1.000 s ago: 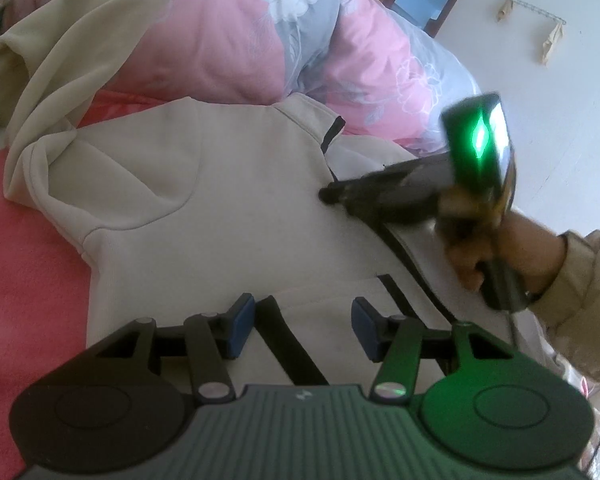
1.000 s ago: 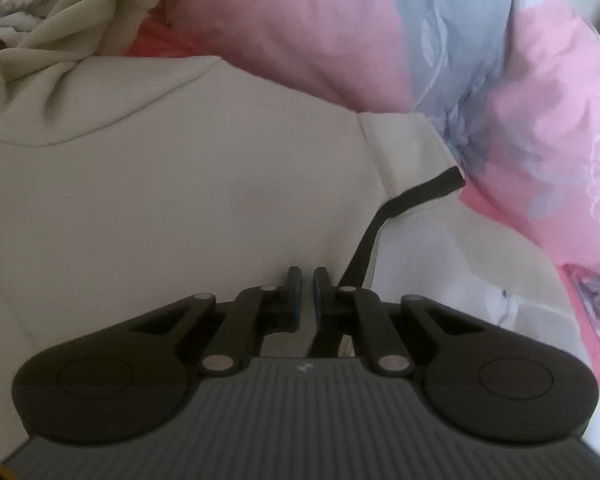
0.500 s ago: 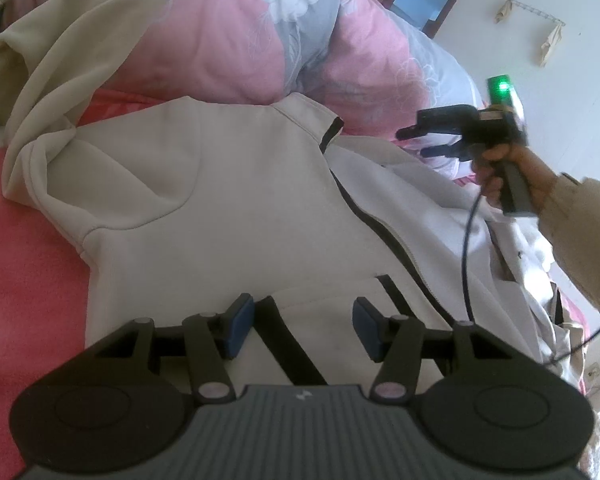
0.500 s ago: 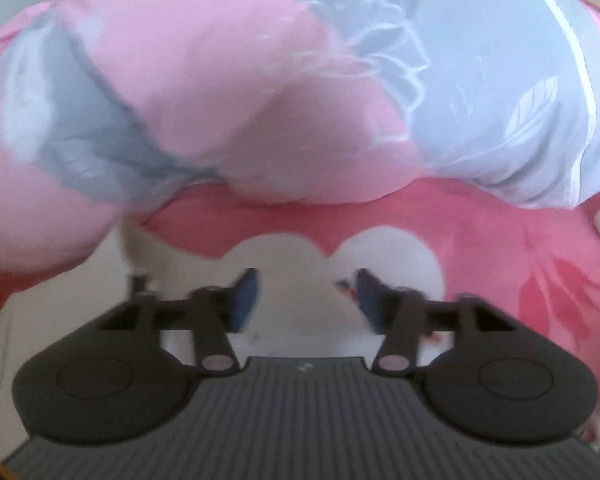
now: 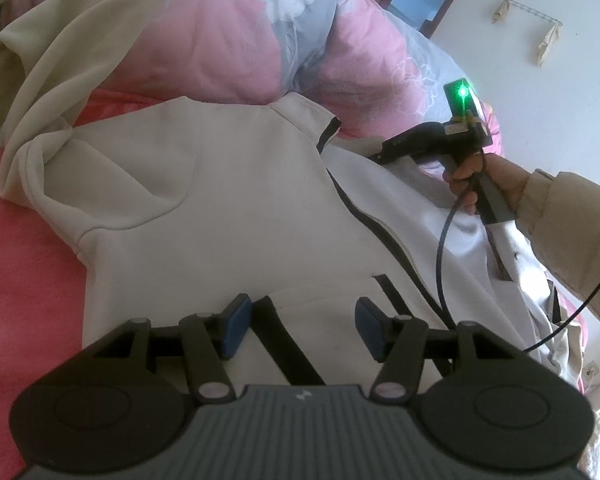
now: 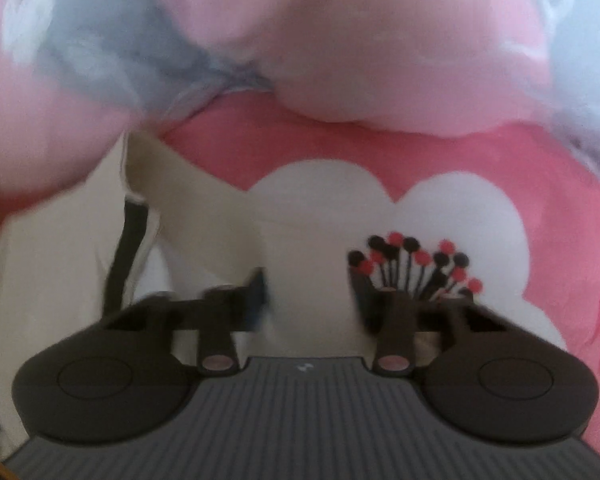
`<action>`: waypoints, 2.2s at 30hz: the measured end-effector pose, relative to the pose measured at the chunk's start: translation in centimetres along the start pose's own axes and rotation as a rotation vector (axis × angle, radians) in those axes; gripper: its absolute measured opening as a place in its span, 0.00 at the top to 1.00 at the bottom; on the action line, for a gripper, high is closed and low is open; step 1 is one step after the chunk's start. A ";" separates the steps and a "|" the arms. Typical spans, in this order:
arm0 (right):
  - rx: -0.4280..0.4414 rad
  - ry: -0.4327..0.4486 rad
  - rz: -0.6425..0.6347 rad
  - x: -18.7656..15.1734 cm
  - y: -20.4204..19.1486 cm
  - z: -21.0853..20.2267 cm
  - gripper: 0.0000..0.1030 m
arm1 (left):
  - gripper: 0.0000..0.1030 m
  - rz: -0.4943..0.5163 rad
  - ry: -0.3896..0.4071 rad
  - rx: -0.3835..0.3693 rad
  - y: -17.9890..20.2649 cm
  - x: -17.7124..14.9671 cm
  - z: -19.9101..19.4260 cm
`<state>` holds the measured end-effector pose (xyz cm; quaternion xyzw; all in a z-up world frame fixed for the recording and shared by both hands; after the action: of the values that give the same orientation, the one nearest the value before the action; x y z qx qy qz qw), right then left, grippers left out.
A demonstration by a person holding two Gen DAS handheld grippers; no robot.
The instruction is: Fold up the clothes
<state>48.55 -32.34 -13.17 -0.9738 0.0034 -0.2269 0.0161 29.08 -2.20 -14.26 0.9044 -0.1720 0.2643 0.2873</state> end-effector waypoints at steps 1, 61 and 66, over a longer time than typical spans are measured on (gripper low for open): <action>-0.032 0.007 -0.037 0.0 -0.7 0.0 0.90 | 0.43 0.000 0.000 -0.001 0.0 0.0 0.0; -0.403 0.067 -0.066 -14.5 5.8 -6.9 0.96 | 0.42 0.020 -0.005 0.024 0.0 -0.4 0.3; -0.282 0.121 0.050 -15.5 5.8 -11.7 0.84 | 0.42 0.022 -0.005 0.028 0.1 -0.5 0.3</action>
<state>29.50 -38.26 -9.75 -0.9506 0.0606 -0.2818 -0.1156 28.76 -2.39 -14.74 0.9070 -0.1792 0.2675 0.2714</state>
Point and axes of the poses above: each gripper's, at about its wrist camera, not at the fingertips, and z roughly the way its jaws point, y to its right, x to its top, the point moved 9 cm from there along z, roughly the way its jaws point, and after that the axes turned 12 degrees about -y, right-handed, at the moved point
